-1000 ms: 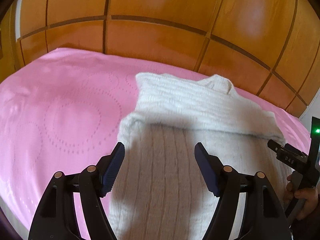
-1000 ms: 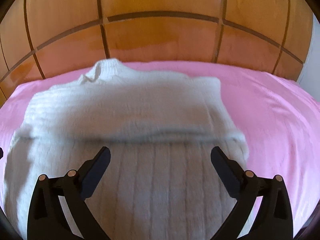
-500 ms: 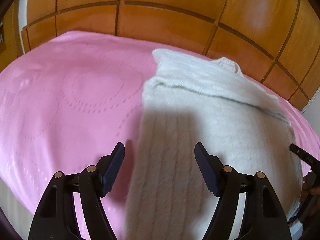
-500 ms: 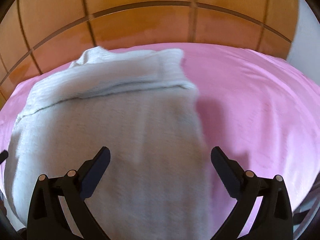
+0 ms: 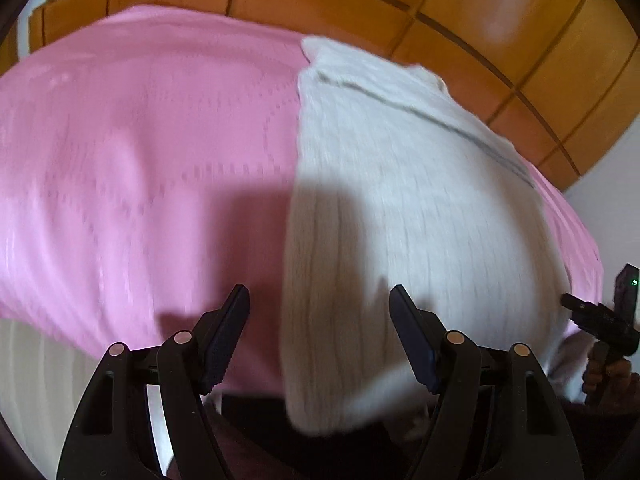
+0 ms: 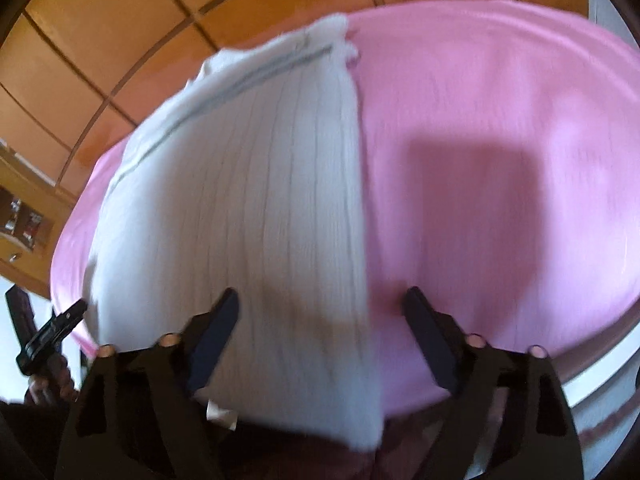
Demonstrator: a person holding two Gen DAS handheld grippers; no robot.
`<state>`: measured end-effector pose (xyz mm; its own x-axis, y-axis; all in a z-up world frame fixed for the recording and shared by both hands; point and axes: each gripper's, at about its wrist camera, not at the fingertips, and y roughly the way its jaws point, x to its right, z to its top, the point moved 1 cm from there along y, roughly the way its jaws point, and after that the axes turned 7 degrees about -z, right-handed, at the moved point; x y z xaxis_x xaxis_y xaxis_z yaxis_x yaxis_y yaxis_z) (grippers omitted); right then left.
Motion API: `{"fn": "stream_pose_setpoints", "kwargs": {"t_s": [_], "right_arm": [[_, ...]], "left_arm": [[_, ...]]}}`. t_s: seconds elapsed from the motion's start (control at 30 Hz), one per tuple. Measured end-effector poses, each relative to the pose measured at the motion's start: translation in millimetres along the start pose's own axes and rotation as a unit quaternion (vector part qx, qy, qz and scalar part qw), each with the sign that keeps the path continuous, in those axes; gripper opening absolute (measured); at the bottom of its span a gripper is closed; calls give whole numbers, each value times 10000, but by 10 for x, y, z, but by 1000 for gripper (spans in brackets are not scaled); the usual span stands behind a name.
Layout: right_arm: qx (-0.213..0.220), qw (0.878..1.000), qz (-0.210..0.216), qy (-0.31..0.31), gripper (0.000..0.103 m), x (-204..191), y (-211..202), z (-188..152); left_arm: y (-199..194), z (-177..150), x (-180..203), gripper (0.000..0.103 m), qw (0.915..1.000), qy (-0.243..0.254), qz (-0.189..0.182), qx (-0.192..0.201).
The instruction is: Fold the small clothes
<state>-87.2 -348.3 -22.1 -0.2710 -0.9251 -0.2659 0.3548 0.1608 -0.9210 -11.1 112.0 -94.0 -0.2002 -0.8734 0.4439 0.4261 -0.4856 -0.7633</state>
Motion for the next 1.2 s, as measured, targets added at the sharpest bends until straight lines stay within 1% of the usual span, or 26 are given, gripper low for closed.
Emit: {"fn": "stream_pose_setpoints", "kwargs": {"t_s": [0.03, 0.07, 0.1, 0.13, 0.17, 0.2, 0.23, 0.27, 0.33, 0.43, 0.47, 0.53, 0.57, 0.67, 0.8, 0.87, 0.9, 0.93, 0.97, 1.0, 1.03, 1.07, 1.1, 1.13, 1.17, 1.2], "right_arm": [[-88, 9999, 50, 15, 62, 11, -8, -61], [-203, 9997, 120, 31, 58, 13, 3, -120], [-317, 9993, 177, 18, 51, -11, 38, -144], [-423, 9989, 211, -50, 42, -39, 58, -183], [-464, 9986, 212, -106, 30, -55, 68, -193], [-499, 9984, 242, -134, 22, -77, 76, -184], [-528, 9980, 319, -117, 13, -96, 77, -163], [-517, 9976, 451, -85, 13, -123, 53, -122], [-379, 9972, 620, -177, 12, -196, -16, -29], [-136, 9950, 984, -105, 12, -284, -100, 171], [-16, 9936, 1129, -13, 12, -296, -130, 260], [175, 9901, 1370, 254, 12, -281, -154, 442], [237, 9885, 1447, 375, 12, -255, -160, 501], [443, 9844, 1507, 791, 12, -246, -77, 752], [596, 9778, 1460, 1381, 12, -69, 38, 1040], [665, 9739, 1453, 1609, 12, -16, 99, 1198], [705, 9714, 1459, 1735, 12, 17, 131, 1290], [739, 9688, 1500, 1828, 14, 40, 168, 1389], [758, 9674, 1516, 1884, 22, 72, 185, 1482], [777, 9667, 1466, 1948, 31, 94, 216, 1563], [833, 9654, 1386, 2047, 58, 119, 227, 1604], [948, 9619, 1385, 2159, 70, 157, 213, 1629], [1028, 9595, 1400, 2217, 71, 180, 202, 1649], [1078, 9585, 1430, 2217, 74, 212, 166, 1654], [1108, 9587, 1452, 2179, 78, 237, 141, 1642], [1136, 9600, 1418, 2129, 85, 262, 117, 1624]], "left_arm": [[-3, -43, 6, 70, 10000, 25, -45, -85], [2, -101, 32, 62, 9997, 92, -129, -194], [30, -141, 65, 57, 9992, 185, -181, -319], [62, -180, 107, 47, 9984, 318, -141, -440], [72, -189, 124, 36, 9982, 375, -105, -445], [67, -197, 143, 29, 9982, 420, -119, -417], [52, -184, 161, 19, 9982, 458, -150, -366], [11, -152, 187, 14, 9982, 506, -209, -245], [-33, -85, 202, 12, 9979, 490, -386, -160], [-108, 79, 204, 11, 9967, 256, -768, 17], [-126, 180, 195, 11, 9952, 112, -964, 104], [-149, 301, 185, 11, 9926, -46, -1193, 202], [-129, 425, 196, 11, 9904, -152, -1352, 245], [-31, 750, 186, 11, 9862, -407, -1567, 359], [88, 1210, 157, 11, 9804, -770, -1720, 575], [165, 1467, 143, 11, 9822, -892, -1509, 677], [195, 1559, 135, 11, 9823, -887, -1479, 734], [232, 1653, 121, 12, 9828, -918, -1379, 815], [266, 1747, 66, 19, 9833, -1099, -1153, 879], [308, 1819, 13, 27, 9828, -1248, -1027, 896], [323, 1863, -44, 50, 9811, -1367, -997, 940], [311, 1873, -88, 69, 9791, -1460, -975, 1022], [282, 1858, -136, 70, 9774, -1529, -933, 1120], [257, 1822, -170, 70, 9782, -1491, -903, 1125], [245, 1777, -204, 70, 9800, -1418, -872, 1089], [226, 1708, -231, 70, 9813, -1351, -855, 1069]]}}
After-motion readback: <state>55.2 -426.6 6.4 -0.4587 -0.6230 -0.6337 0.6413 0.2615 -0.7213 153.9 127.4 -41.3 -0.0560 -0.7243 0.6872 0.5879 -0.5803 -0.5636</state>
